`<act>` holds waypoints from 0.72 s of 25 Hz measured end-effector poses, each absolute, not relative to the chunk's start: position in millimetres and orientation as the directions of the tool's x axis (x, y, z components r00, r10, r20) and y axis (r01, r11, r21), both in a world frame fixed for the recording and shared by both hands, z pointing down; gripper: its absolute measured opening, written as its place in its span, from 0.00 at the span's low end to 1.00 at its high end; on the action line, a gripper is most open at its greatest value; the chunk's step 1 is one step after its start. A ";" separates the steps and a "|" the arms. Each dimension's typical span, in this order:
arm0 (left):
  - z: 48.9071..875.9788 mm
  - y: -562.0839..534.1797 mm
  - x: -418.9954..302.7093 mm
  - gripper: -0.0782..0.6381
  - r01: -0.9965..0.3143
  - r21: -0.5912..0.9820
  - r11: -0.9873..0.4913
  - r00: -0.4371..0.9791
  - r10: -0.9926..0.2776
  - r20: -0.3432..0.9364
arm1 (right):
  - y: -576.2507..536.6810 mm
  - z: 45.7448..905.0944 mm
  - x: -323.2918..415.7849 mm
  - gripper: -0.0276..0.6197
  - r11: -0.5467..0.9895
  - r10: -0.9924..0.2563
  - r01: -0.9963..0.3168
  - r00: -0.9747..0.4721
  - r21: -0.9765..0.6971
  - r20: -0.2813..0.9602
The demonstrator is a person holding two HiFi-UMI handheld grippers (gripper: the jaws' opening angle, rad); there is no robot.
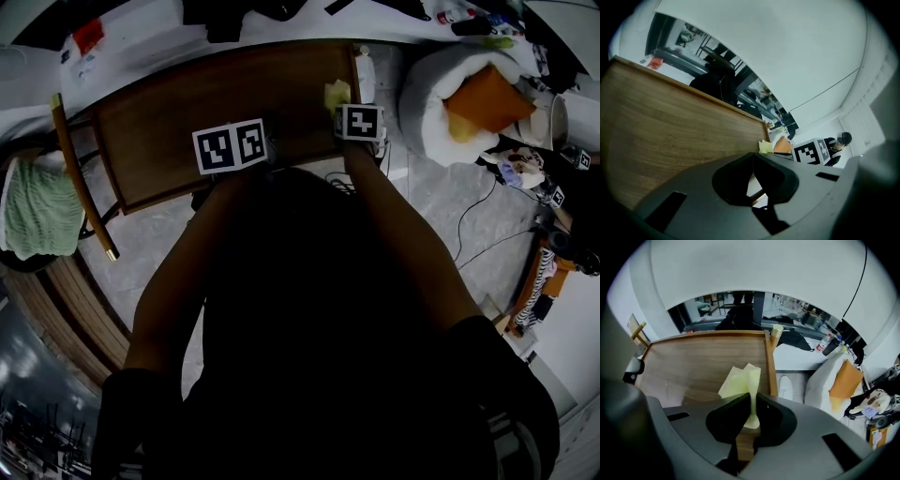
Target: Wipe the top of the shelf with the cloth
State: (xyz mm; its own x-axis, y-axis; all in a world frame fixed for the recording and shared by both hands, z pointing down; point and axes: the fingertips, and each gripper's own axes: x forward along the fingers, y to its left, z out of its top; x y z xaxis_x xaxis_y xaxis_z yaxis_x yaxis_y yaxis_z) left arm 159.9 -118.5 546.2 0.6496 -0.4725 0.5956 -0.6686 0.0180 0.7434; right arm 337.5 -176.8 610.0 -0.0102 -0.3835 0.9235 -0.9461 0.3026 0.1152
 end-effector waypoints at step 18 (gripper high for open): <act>515.8 -60.4 -39.7 0.12 -0.712 0.680 0.175 0.480 -0.586 0.653 | -123.0 569.6 61.2 0.11 0.517 -0.314 -0.799 -0.512 -0.308 0.799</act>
